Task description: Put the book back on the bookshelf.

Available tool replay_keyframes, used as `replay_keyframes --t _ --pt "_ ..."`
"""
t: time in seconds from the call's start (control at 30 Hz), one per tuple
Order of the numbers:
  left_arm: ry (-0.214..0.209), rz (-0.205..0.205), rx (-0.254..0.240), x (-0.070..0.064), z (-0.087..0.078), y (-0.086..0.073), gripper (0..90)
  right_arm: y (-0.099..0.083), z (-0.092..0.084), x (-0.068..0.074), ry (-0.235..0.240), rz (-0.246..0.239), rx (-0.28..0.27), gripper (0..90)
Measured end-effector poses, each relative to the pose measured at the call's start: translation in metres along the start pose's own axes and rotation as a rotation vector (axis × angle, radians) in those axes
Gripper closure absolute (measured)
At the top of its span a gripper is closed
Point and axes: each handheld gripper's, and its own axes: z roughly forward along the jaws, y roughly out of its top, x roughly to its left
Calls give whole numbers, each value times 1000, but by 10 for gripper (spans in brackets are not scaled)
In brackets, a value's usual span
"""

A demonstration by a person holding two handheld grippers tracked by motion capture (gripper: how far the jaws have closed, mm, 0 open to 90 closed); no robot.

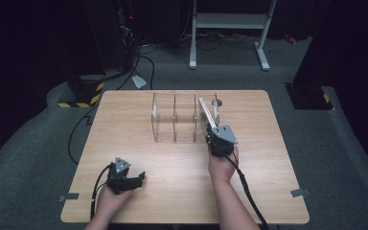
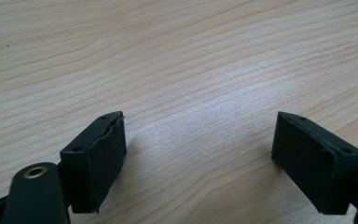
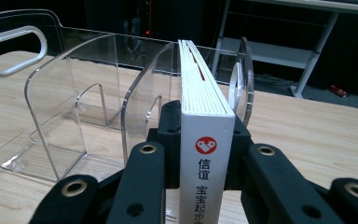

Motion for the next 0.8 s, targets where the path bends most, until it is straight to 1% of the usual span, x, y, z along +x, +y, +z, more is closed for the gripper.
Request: replay_keyframes --t 0.13,0.2,0.4,0.6,0.67,0.8 --pt "1 1 -2 0 0 0 180 -2 3 2 -9 -5 -4 754" --pt "-2 -3 -2 0 0 0 180 -2 5 1 -10 4 -2 753" --pt "-2 -4 -2 0 0 0 180 -3 6 2 -14 -4 0 751" --pt "-3 -2 1 0 -1 -1 182 -6 3 3 -11 -3 19 746" --pt "-3 -2 0 0 -1 -1 183 -7 3 1 -4 6 34 744" --pt "-3 -3 1 -1 -1 -1 184 -8 1 -1 5 4 61 743"
